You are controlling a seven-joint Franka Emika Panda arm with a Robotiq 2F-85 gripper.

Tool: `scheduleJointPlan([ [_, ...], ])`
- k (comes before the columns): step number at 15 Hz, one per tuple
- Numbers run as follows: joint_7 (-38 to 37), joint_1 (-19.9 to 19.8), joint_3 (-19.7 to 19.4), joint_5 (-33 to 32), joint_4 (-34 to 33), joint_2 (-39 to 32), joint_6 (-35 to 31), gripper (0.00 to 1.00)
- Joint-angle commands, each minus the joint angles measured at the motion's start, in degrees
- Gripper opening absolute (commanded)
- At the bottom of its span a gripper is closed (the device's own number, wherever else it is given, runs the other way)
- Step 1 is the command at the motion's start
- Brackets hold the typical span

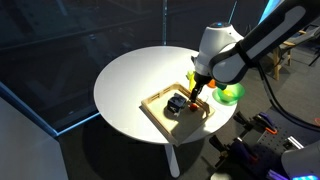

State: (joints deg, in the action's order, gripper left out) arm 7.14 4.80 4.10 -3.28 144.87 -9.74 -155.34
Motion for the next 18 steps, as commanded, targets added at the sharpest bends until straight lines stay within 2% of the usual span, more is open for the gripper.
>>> scheduleJointPlan([
  [1, 3.44, -0.79, 0.6, -0.77, -1.79, -3.44, -2.49, 1.0],
  [10, 4.31, -0.24, -0.41, -6.09, -4.93, -9.93, -6.84, 1.0],
  [18, 6.22, -1.15, 0.04, -6.18, -6.29, -14.13, -9.56, 1.0],
])
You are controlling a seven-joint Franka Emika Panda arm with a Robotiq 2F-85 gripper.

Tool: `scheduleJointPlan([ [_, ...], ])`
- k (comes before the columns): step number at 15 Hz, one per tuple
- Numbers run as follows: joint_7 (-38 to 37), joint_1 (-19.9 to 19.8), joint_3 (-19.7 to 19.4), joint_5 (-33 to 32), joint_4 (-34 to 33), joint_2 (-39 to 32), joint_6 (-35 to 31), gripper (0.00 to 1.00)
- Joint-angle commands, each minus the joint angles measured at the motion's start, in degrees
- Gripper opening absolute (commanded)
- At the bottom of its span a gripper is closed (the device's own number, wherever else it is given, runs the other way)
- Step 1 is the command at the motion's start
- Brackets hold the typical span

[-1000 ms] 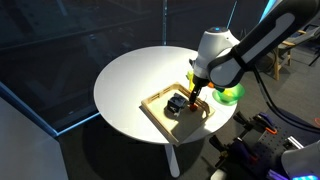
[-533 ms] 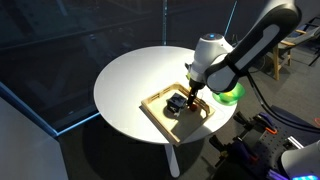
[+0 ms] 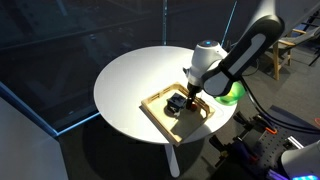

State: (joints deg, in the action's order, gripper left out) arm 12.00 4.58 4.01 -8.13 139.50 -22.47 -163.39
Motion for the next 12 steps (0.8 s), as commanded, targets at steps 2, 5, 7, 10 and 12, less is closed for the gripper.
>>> scheduleJointPlan([
  [2, 1.65, -0.87, -0.06, -1.62, -0.81, -1.89, -2.43, 1.0],
  [5, 2.07, -1.1, -0.08, -1.66, -0.51, -2.37, -3.5, 1.0],
  [7, 2.33, -1.21, -0.14, -1.7, -0.36, -2.62, -3.94, 1.0],
  [10, 2.76, -1.5, -0.13, -1.62, -0.23, -3.16, -4.57, 1.0],
  [12, 2.98, -1.81, 0.02, -1.48, -0.17, -3.62, -4.85, 1.0],
])
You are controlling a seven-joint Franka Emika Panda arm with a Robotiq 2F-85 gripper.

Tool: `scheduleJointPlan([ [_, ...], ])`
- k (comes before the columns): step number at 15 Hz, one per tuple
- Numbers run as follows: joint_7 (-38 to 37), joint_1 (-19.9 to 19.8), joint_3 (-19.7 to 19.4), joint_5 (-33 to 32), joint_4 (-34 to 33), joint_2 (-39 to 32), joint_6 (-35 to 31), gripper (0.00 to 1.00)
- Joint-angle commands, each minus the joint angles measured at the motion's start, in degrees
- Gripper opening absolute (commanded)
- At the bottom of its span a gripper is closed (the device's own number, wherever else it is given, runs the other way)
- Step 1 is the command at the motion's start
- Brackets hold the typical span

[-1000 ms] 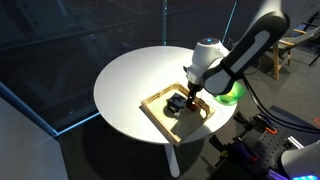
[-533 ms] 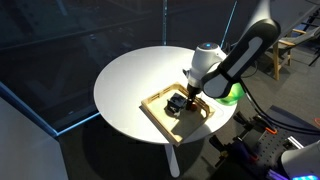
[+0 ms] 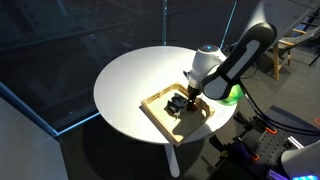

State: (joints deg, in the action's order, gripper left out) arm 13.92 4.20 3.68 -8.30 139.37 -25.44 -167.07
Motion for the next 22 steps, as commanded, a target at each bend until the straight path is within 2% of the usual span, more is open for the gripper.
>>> scheduleJointPlan([
  [1, 1.12, -1.54, 0.39, -1.28, 0.0, -0.83, -1.25, 1.0],
  [10, 1.19, -2.28, 0.44, -1.14, 0.19, -1.82, -1.31, 1.0],
  [11, 1.14, -2.36, 0.5, -1.05, 0.17, -1.88, -1.25, 0.83],
  [12, 1.06, -2.41, 0.52, -0.99, 0.15, -1.91, -1.17, 0.73],
  [17, 0.09, -1.85, 0.18, -0.79, -0.19, -1.93, 0.0, 0.32],
  [22, -2.09, -0.99, -0.67, -0.31, -0.13, -0.54, 2.78, 0.31],
])
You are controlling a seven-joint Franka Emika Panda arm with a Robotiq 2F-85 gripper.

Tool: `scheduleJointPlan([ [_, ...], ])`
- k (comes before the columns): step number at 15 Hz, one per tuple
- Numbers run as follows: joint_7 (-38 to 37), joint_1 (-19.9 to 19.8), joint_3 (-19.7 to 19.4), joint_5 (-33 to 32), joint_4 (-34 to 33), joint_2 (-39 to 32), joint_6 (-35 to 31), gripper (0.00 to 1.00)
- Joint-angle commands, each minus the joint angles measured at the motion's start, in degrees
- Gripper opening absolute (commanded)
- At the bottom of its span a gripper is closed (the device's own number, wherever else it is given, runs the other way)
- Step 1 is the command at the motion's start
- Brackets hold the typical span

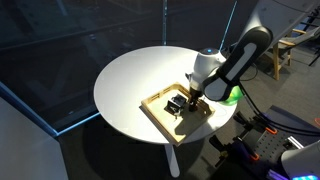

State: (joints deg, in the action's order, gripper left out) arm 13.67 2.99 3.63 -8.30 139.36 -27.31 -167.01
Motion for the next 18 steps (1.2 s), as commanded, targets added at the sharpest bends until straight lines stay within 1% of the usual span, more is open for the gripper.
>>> scheduleJointPlan([
  [1, -2.35, 0.41, -0.87, -0.34, -0.05, 1.63, 3.16, 0.31],
  [5, -4.35, 0.99, -1.8, -0.46, 0.31, 3.14, 4.85, 0.31],
  [11, -5.34, 0.78, -1.45, -0.14, 0.44, 5.48, 5.57, 0.31],
  [18, -7.34, 1.72, -1.88, -0.51, 0.62, 8.74, 6.96, 0.31],
])
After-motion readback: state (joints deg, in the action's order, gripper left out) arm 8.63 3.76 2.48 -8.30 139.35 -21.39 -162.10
